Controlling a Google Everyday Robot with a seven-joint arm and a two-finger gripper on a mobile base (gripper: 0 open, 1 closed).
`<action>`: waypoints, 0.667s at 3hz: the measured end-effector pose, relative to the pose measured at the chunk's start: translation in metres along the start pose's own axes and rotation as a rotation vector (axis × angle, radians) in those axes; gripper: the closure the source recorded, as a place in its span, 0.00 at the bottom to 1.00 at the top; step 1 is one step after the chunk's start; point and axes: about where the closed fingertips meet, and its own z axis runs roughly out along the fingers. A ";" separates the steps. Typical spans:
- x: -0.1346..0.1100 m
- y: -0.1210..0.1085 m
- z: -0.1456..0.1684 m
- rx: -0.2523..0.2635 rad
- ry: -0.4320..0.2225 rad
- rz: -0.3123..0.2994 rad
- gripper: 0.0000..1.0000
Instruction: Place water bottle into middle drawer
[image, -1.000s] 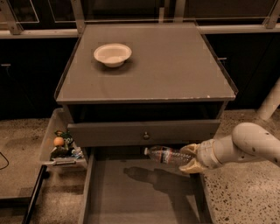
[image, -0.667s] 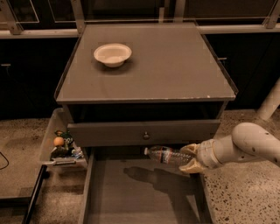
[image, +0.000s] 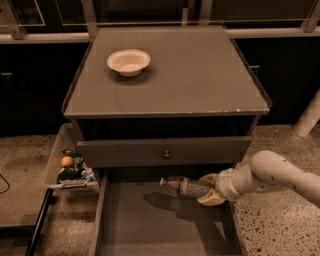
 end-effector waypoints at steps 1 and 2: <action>0.020 0.000 0.036 0.009 -0.020 0.027 1.00; 0.032 0.001 0.069 0.016 -0.050 0.033 1.00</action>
Offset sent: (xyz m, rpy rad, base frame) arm 0.0131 0.0284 -0.1120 0.0846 -0.0169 -0.0464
